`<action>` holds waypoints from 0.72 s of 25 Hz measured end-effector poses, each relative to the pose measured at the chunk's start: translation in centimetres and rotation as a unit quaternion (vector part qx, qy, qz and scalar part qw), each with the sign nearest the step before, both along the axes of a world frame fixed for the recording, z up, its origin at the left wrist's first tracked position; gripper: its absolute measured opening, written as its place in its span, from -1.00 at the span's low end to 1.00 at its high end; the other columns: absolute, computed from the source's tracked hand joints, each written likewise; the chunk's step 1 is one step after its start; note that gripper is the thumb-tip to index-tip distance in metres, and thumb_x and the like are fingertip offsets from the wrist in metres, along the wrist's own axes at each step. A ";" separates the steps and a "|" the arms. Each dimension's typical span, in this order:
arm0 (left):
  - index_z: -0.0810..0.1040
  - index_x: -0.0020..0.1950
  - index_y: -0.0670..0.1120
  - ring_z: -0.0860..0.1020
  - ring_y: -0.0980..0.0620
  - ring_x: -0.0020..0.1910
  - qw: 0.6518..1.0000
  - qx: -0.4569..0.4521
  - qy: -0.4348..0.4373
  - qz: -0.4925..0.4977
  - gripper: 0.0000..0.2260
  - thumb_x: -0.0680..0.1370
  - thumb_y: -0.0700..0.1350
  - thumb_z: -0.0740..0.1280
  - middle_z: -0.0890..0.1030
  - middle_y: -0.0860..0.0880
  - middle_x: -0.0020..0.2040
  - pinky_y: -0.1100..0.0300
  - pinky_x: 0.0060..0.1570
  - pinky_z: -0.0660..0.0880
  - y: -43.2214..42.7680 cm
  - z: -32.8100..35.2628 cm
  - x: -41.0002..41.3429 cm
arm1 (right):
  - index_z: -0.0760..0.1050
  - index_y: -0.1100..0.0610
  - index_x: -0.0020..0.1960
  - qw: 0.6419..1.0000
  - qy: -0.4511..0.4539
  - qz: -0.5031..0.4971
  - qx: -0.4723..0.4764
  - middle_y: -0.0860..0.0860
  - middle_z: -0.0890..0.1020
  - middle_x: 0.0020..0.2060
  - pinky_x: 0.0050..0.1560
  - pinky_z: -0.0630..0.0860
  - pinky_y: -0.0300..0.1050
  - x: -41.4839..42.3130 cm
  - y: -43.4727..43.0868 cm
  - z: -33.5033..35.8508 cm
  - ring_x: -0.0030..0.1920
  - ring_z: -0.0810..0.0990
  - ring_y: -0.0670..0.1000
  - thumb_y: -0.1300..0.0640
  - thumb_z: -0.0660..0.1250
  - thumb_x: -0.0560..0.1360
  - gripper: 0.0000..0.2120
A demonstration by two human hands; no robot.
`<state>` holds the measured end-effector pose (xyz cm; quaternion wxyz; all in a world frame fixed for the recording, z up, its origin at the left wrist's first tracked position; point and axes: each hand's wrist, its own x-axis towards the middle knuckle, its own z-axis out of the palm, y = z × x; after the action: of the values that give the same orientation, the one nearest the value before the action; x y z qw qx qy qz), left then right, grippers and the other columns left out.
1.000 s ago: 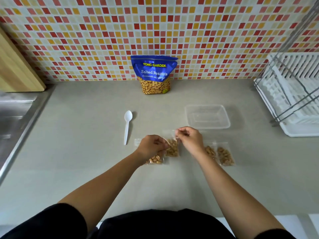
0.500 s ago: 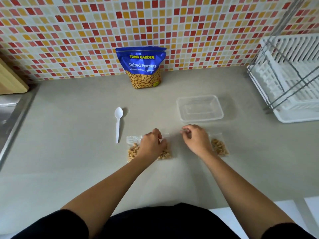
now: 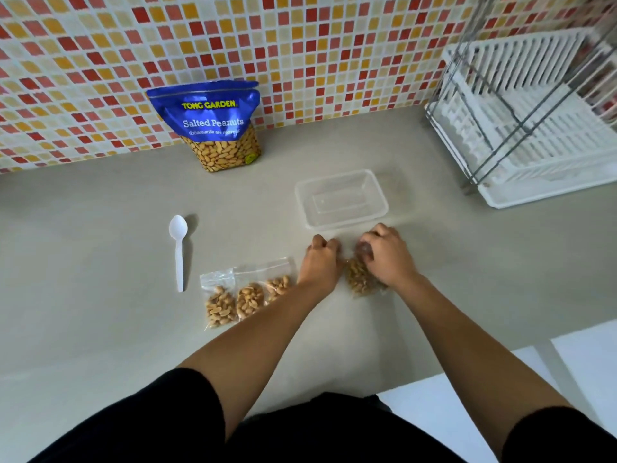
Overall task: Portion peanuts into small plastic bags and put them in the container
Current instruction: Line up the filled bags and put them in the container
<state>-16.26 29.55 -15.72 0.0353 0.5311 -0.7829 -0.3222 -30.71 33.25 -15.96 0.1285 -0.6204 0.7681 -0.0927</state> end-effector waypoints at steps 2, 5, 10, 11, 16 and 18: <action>0.51 0.14 -0.18 0.49 -0.22 0.10 1.000 0.003 0.013 0.010 -0.78 0.53 -0.14 0.28 0.44 -0.21 0.15 0.05 0.15 0.44 -0.2 -0.1 0.0 | 0.59 0.14 -0.04 0.999 -0.005 0.019 -0.045 0.11 0.55 -0.01 0.04 0.45 0.00 0.2 0.1 0.2 0.05 0.49 0.19 0.20 0.33 0.40 -0.85; 0.52 -0.09 -0.14 0.53 -0.12 -0.11 0.991 0.033 0.110 0.062 -0.96 0.51 -0.18 0.31 0.58 -0.15 -0.10 0.19 -0.13 0.41 -0.5 0.4 1.1 | 0.54 0.15 -0.05 0.986 -0.149 -0.001 -0.080 0.05 0.64 -0.12 -0.01 0.49 -0.06 0.7 0.6 0.1 -0.06 0.59 0.11 0.20 0.36 0.44 -0.91; 0.47 -0.14 -0.14 0.58 -0.01 -0.32 0.944 0.128 0.271 0.138 -0.91 0.50 -0.26 0.36 0.61 -0.14 -0.23 0.26 -0.22 0.58 -0.8 2.0 4.7 | 0.54 0.08 -0.03 0.883 -0.442 -0.134 -0.087 0.04 0.66 -0.15 -0.05 0.48 -0.35 4.1 0.3 0.5 -0.15 0.62 -0.10 0.21 0.40 0.45 -0.88; 0.50 -0.10 -0.15 0.59 0.00 -0.32 0.936 0.141 0.288 0.148 -0.93 0.50 -0.27 0.37 0.61 -0.14 -0.23 0.23 -0.19 0.60 -0.9 2.4 5.6 | 0.56 0.09 -0.07 0.864 -0.474 -0.142 -0.091 0.03 0.67 -0.16 -0.07 0.49 -0.35 5.0 0.1 0.5 -0.19 0.63 -0.15 0.22 0.39 0.46 -0.92; 0.65 -0.02 -0.16 0.64 -0.05 -0.18 0.954 0.088 0.269 0.102 -0.90 0.48 -0.21 0.40 0.65 -0.14 -0.20 0.09 0.01 0.60 -2.4 4.7 9.7 | 0.58 0.02 -0.19 0.814 -0.551 -0.153 -0.100 -0.01 0.66 -0.27 -0.03 0.55 -0.05 8.8 -1.2 1.7 -0.26 0.62 -0.04 0.23 0.38 0.46 -0.88; 0.66 -0.03 -0.15 0.62 0.01 -0.20 0.965 0.054 0.248 0.074 -0.89 0.48 -0.17 0.41 0.66 -0.14 -0.19 0.14 -0.04 0.61 -3.0 6.2 10.9 | 0.58 0.02 -0.20 0.810 -0.558 -0.136 -0.116 0.00 0.66 -0.29 -0.07 0.55 -0.04 9.9 -1.8 2.7 -0.28 0.61 -0.03 0.23 0.39 0.46 -0.87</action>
<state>-5.40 26.50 -9.57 0.2233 0.4920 -0.6900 -0.4817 -20.80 31.45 -13.28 0.4482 -0.3613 0.6241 -0.5282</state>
